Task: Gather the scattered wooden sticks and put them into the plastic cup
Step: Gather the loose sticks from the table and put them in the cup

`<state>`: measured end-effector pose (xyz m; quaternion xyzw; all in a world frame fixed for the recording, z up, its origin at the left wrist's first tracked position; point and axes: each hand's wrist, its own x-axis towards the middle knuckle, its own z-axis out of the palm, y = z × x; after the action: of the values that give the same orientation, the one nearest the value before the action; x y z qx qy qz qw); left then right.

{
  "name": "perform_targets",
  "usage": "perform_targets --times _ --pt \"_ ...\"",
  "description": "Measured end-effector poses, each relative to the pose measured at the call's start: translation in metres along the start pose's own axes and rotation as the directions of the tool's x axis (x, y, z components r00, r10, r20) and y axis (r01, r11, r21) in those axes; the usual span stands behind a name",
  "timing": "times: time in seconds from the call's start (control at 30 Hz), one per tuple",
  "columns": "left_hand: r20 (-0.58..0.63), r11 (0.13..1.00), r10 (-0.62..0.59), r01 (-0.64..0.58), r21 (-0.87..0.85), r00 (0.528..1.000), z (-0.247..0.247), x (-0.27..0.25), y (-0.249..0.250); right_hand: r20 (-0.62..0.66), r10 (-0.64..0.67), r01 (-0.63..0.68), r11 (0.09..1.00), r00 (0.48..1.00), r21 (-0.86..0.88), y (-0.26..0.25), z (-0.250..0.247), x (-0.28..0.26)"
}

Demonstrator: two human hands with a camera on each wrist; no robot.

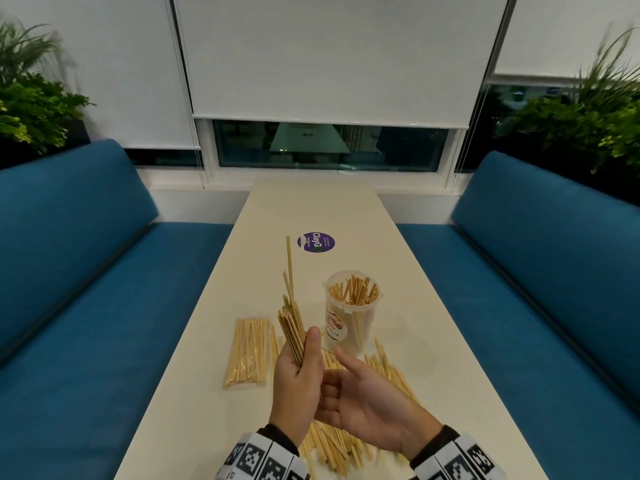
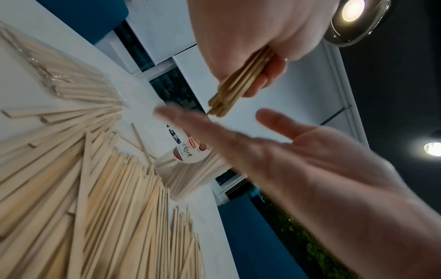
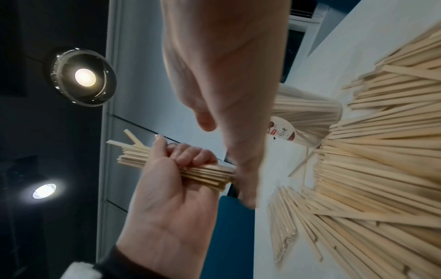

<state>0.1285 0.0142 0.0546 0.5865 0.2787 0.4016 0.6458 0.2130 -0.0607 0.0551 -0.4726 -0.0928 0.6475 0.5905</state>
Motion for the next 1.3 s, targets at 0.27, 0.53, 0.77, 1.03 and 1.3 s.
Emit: perform_targets --times 0.27,0.53,0.77,1.03,1.3 --pt "0.260 0.983 -0.180 0.168 0.067 0.949 -0.009 -0.007 -0.004 -0.070 -0.599 0.367 0.575 0.798 -0.731 -0.023 0.017 -0.024" --pt "0.479 0.935 -0.309 0.170 0.311 0.822 -0.013 -0.011 -0.007 0.146 -0.831 0.335 0.051 0.537 -0.941 -0.068 0.018 -0.042" --pt "0.486 0.937 -0.308 0.171 0.306 0.818 -0.011 -0.009 0.000 0.322 -0.556 0.296 -0.140 0.766 -0.945 -0.038 0.026 -0.038" --pt "0.487 0.934 -0.322 0.190 0.303 0.812 -0.009 -0.011 -0.005 0.385 -0.499 0.288 -0.262 0.776 -0.921 -0.023 0.020 -0.037" --pt "0.444 0.900 -0.432 0.345 0.267 0.785 -0.021 -0.010 -0.018 -0.093 -0.737 0.144 0.251 0.669 -0.957 -0.030 -0.025 -0.057"
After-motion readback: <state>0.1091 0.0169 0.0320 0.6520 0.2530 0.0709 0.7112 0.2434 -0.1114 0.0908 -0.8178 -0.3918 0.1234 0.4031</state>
